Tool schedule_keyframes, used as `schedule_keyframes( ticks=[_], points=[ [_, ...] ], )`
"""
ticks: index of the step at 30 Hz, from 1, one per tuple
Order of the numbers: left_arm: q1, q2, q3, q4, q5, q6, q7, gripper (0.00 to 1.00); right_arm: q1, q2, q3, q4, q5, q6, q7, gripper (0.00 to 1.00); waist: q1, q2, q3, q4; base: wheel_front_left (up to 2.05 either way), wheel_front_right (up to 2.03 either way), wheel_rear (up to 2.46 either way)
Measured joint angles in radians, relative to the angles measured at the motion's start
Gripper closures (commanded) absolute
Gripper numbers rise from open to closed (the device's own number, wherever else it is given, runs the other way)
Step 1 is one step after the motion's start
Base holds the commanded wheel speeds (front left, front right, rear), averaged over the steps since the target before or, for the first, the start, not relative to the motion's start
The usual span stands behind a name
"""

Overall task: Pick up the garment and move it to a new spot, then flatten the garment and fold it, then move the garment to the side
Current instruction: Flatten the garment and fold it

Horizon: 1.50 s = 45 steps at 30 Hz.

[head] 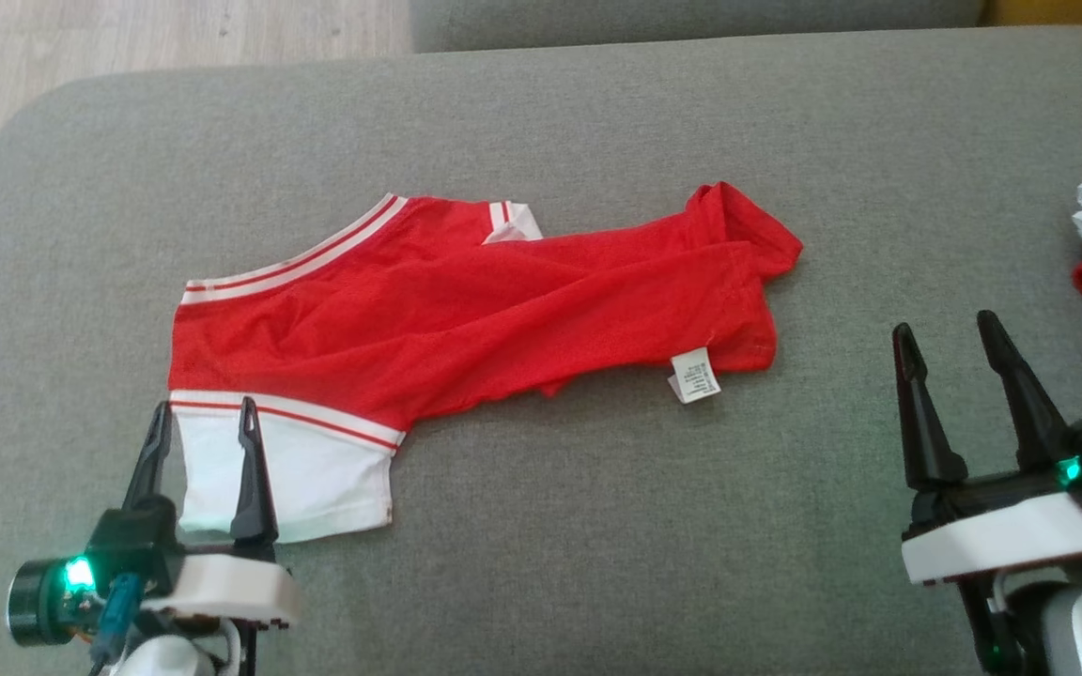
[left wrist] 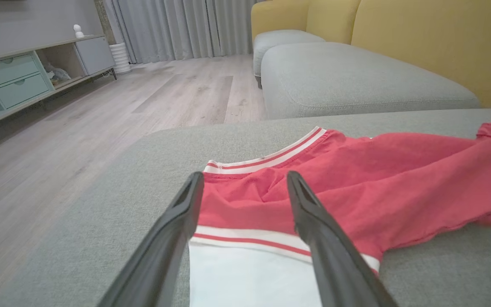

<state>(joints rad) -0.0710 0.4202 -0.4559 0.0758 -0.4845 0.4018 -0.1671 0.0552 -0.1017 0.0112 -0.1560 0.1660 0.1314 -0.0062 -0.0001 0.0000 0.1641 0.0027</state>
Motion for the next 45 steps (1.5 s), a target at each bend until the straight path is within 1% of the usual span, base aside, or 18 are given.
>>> schedule_keyframes(
  ticks=[7, 9, 11, 15, 19, 22, 25, 28, 29, 30, 31, 33, 35, 37, 41, 45],
  points=[
    [0.000, 0.007, -0.002, 0.005, -0.005, 0.001, 0.010, 0.00, 0.000, 0.004, 0.006, -0.011, 0.003, 0.000, 0.015, 0.00, 0.0000, 0.0000, -0.010, -0.002, 0.00, 0.00, 0.00],
    [0.001, 0.006, -0.003, 0.022, -0.027, -0.007, 0.030, 0.00, 0.000, 0.006, 0.011, -0.011, 0.011, 0.000, 0.020, 0.00, 0.0000, 0.0000, -0.011, -0.002, 0.00, 0.00, 0.00],
    [0.008, 0.005, -0.004, 0.058, -0.057, -0.027, 0.054, 0.00, 0.000, 0.007, 0.016, -0.011, 0.012, 0.000, 0.024, 0.00, 0.0000, 0.0000, -0.009, -0.003, 0.00, 0.00, 0.00],
    [0.034, -0.008, -0.011, 0.148, -0.131, -0.063, 0.140, 0.00, 0.000, 0.007, 0.020, -0.010, 0.028, 0.000, 0.034, 0.00, 0.0001, 0.0000, -0.003, -0.008, 0.00, 0.00, 0.00],
    [0.037, -0.023, -0.016, 0.199, -0.187, -0.076, 0.225, 0.00, 0.000, 0.007, 0.021, -0.006, 0.041, 0.000, 0.037, 0.00, 0.0002, 0.0000, 0.003, -0.014, 0.00, 0.00, 0.00],
    [0.032, -0.022, -0.013, 0.205, -0.216, -0.084, 0.277, 0.00, 0.000, 0.008, 0.022, 0.003, 0.046, 0.000, 0.043, 0.00, 0.0001, 0.0000, 0.005, -0.019, 0.00, 0.00, 0.00],
    [0.025, -0.016, -0.011, 0.193, -0.247, -0.086, 0.350, 0.00, 0.000, 0.008, 0.024, 0.008, 0.054, 0.000, 0.044, 0.00, 0.0000, 0.0000, 0.006, -0.023, 0.00, 0.00, 0.00],
    [0.013, -0.004, -0.014, 0.172, -0.276, -0.098, 0.425, 0.00, 0.000, 0.008, 0.023, 0.013, 0.057, 0.000, 0.045, 0.00, 0.0000, 0.0000, 0.009, -0.025, 0.00, 0.00, 0.00],
    [0.012, 0.004, -0.016, 0.167, -0.279, -0.104, 0.439, 0.20, 0.000, 0.008, 0.023, 0.015, 0.063, 0.000, 0.047, 0.00, 0.0000, 0.0000, 0.010, -0.025, 0.00, 0.00, 0.00],
    [0.011, 0.011, -0.016, 0.165, -0.280, -0.104, 0.444, 0.58, 0.000, 0.008, 0.023, 0.019, 0.065, 0.000, 0.049, 0.00, 0.0000, 0.0000, 0.012, -0.025, 0.00, 0.00, 0.00],
    [0.011, 0.015, -0.017, 0.164, -0.280, -0.104, 0.444, 1.00, 0.000, 0.008, 0.023, 0.022, 0.066, 0.000, 0.051, 0.00, 0.0000, 0.0000, 0.015, -0.024, 0.00, 0.00, 0.00],
    [0.008, 0.019, -0.026, 0.160, -0.268, -0.101, 0.444, 1.00, -0.001, 0.007, 0.023, 0.028, 0.071, 0.000, 0.052, 0.00, 0.0001, 0.0000, 0.018, -0.022, 0.00, 0.00, 0.00],
    [0.009, 0.017, -0.028, 0.158, -0.252, -0.083, 0.431, 1.00, -0.003, 0.006, 0.023, 0.035, 0.072, 0.000, 0.052, 0.00, 0.0001, 0.0000, 0.020, -0.021, 0.00, 0.00, 0.00],
    [0.009, 0.017, -0.028, 0.159, -0.243, -0.075, 0.410, 1.00, -0.004, -0.002, 0.024, 0.049, 0.072, 0.000, 0.054, 0.00, 0.0001, 0.0000, 0.021, -0.020, 0.00, 0.00, 0.00],
    [0.012, 0.015, -0.028, 0.152, -0.237, -0.067, 0.381, 1.00, -0.019, -0.043, 0.058, 0.119, 0.082, 0.000, 0.071, 0.00, 0.0001, 0.0000, 0.023, -0.019, 0.00, 0.00, 0.00],
    [0.010, 0.013, -0.031, 0.144, -0.234, -0.067, 0.371, 1.00, -0.082, -0.094, 0.137, 0.225, 0.125, 0.000, 0.092, 0.00, 0.0001, 0.0000, 0.031, -0.011, 0.00, 0.00, 0.00]
  ],
)
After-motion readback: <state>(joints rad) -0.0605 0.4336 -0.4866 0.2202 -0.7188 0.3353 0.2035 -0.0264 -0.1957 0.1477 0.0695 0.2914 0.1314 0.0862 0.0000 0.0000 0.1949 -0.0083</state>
